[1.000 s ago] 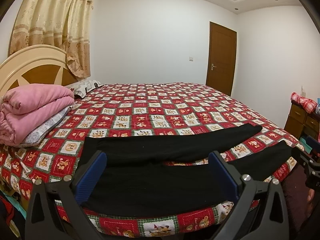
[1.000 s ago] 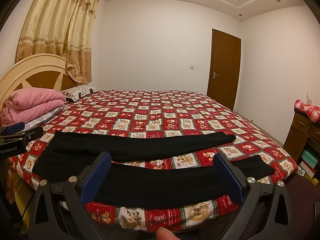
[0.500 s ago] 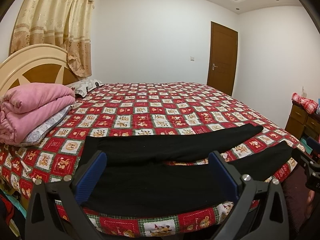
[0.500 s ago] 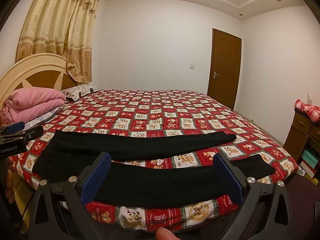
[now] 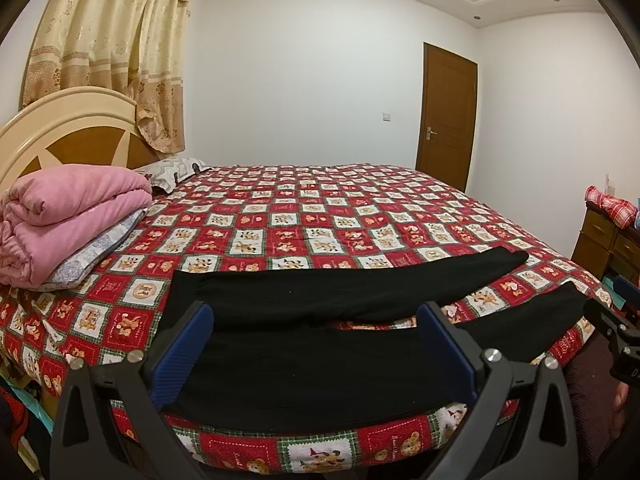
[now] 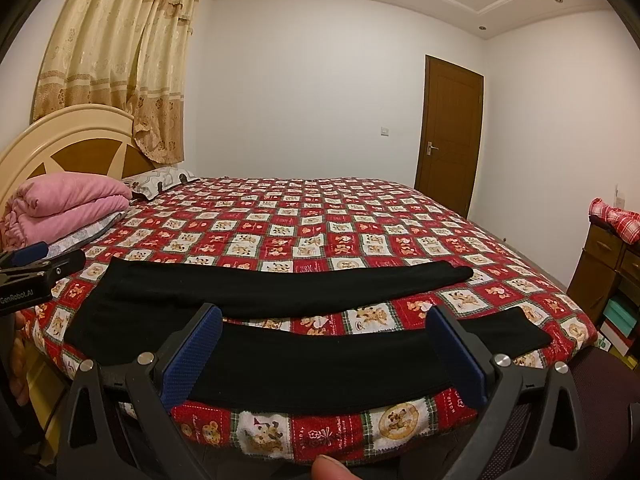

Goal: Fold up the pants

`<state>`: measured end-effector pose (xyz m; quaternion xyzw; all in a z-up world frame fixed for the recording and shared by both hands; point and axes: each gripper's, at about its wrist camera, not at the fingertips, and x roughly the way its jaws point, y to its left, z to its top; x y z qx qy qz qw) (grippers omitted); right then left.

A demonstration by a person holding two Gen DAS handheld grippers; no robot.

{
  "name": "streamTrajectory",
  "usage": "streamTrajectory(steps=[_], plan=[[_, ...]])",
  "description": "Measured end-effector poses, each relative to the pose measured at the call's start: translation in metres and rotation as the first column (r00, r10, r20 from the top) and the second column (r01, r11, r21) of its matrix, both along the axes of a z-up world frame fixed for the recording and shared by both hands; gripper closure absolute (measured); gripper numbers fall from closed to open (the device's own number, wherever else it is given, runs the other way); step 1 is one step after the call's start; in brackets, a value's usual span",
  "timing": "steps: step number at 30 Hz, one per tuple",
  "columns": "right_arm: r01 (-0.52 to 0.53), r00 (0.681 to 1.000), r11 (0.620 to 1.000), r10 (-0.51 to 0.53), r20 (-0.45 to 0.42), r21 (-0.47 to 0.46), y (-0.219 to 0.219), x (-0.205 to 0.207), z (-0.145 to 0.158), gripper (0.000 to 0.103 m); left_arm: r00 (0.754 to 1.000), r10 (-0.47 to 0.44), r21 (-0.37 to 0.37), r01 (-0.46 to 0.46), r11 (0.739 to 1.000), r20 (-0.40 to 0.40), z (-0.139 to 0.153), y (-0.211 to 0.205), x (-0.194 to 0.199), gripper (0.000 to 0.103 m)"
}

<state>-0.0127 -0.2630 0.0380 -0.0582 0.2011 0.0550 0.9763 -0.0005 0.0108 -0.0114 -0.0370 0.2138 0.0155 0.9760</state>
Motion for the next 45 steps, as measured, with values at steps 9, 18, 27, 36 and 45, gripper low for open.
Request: streamTrajectory(steps=[9, 18, 27, 36, 45], plan=[[0.001, 1.0, 1.0, -0.001, -0.002, 0.001, 0.0, -0.001, -0.001, 0.001, 1.0, 0.001, 0.0, -0.001, 1.0, -0.001, -0.002, 0.002, 0.0, 0.0], [0.001, 1.0, 1.0, -0.001, -0.006, 0.0, -0.001, -0.001, -0.004, 0.001, 1.0, 0.001, 0.0, -0.001, 1.0, -0.002, -0.002, 0.004, 0.0, 0.0], [0.0, 1.0, 1.0, 0.0, -0.014, -0.001, -0.003, 0.003, -0.008, 0.001, 1.0, 0.002, -0.001, -0.002, 1.0, -0.004, -0.005, 0.006, -0.001, 0.0], [-0.017, 0.999, 1.0, 0.016, -0.041, -0.015, -0.009, 0.017, -0.025, 0.001, 1.0, 0.005, 0.03, -0.004, 1.0, -0.013, -0.031, 0.024, 0.014, 0.0], [0.036, 0.975, 0.999, -0.029, -0.219, 0.028, -0.037, 0.063, -0.078, 0.001, 0.966, 0.22, 0.102, -0.208, 0.973, -0.134, -0.077, 0.159, 0.106, 0.0]])
